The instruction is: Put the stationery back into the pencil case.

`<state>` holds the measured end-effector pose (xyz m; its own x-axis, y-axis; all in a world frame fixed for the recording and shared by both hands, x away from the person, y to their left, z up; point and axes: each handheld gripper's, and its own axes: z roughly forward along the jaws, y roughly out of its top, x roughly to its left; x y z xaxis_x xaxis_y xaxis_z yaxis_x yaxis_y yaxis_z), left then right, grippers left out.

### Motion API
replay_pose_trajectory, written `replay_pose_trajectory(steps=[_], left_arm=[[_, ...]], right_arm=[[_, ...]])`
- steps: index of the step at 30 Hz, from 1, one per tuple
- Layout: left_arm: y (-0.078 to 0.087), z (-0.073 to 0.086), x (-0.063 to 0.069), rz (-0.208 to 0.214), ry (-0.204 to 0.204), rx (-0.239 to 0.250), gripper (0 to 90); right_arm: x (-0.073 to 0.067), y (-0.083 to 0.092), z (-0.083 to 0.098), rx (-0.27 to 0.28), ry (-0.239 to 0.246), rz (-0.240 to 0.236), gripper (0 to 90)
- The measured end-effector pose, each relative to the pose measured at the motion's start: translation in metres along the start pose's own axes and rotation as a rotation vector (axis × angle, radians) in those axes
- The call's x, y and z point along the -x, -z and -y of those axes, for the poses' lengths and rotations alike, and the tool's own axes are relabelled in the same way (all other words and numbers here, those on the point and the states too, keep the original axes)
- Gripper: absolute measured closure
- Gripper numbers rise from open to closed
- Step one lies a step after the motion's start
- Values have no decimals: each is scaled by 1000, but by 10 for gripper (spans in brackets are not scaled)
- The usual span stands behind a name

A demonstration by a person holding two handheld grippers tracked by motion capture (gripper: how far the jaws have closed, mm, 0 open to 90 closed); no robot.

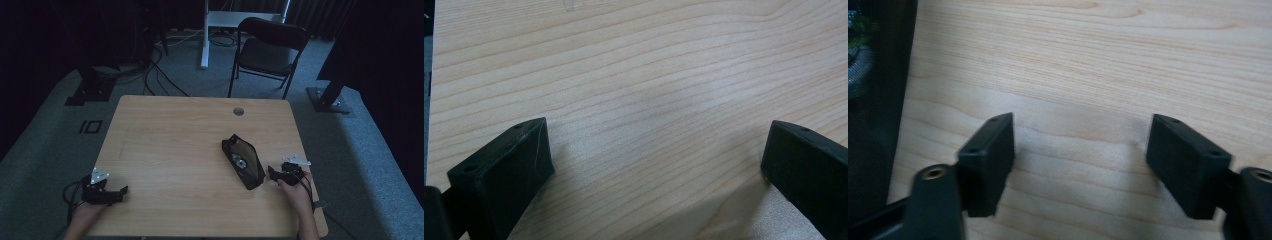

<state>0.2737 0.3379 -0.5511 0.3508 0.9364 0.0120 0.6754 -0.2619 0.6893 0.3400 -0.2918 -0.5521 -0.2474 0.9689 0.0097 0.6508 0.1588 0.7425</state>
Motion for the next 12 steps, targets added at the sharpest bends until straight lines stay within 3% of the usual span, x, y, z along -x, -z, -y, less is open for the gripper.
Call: replay_pose_trajectory(steps=[12], left_arm=[[0, 0, 0, 0, 0, 0, 0]], right_arm=[[0, 0, 0, -8, 18, -20, 203]])
